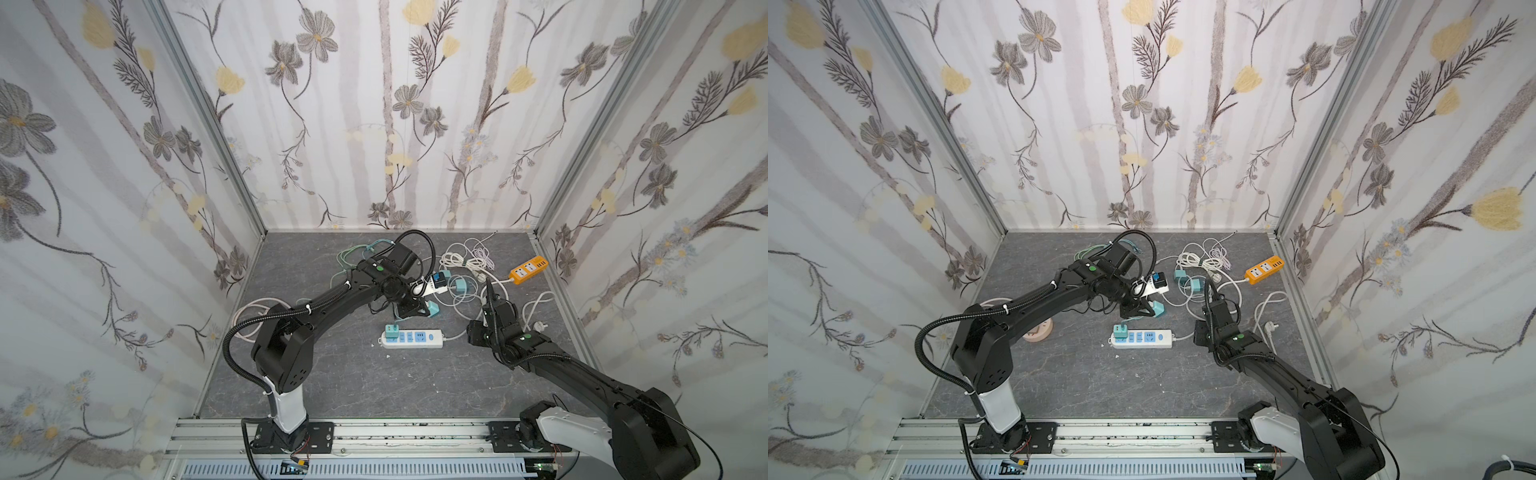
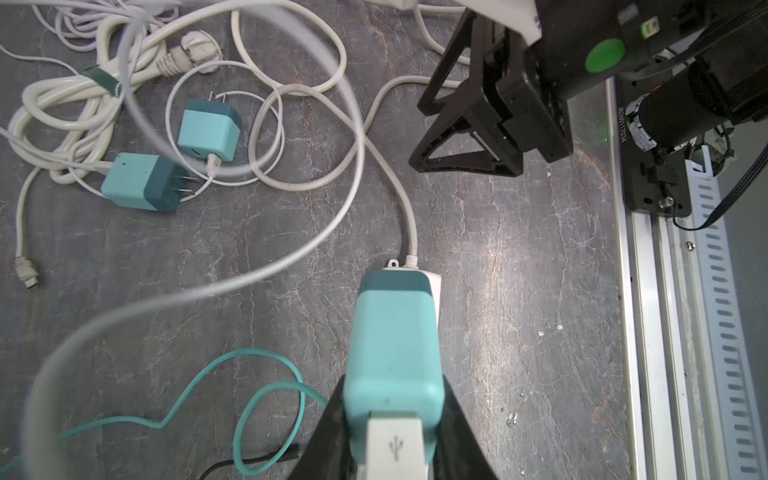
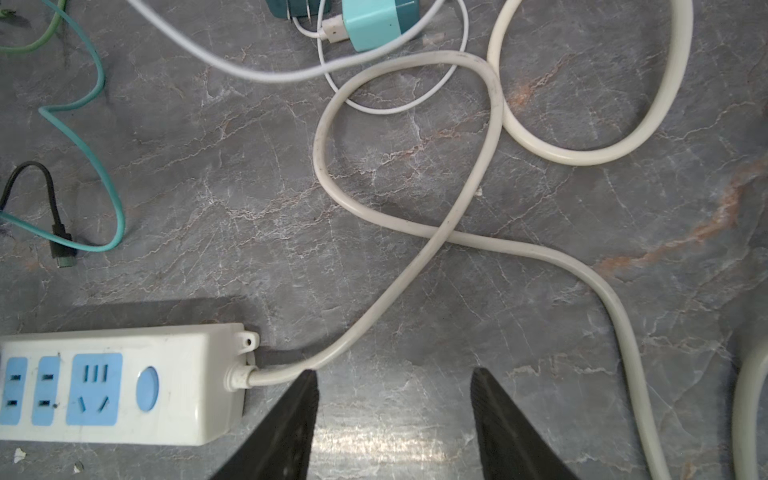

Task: Insert the plug

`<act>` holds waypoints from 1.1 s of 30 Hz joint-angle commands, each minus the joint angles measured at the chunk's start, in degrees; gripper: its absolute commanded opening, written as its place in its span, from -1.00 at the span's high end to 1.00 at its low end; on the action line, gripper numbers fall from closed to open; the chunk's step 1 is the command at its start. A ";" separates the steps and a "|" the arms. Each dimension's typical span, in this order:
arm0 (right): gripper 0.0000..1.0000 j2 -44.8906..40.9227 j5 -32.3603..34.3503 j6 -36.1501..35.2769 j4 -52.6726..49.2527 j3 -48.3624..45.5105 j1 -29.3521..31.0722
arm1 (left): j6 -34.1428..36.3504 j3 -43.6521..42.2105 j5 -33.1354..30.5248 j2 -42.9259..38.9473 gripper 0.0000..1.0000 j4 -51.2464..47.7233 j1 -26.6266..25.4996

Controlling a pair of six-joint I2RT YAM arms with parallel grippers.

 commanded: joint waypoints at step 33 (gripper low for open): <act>-0.99 -39.13 13.94 -0.60 2.44 -13.82 -5.35 | -0.06 38.04 -31.12 24.80 1.00 -37.77 -11.68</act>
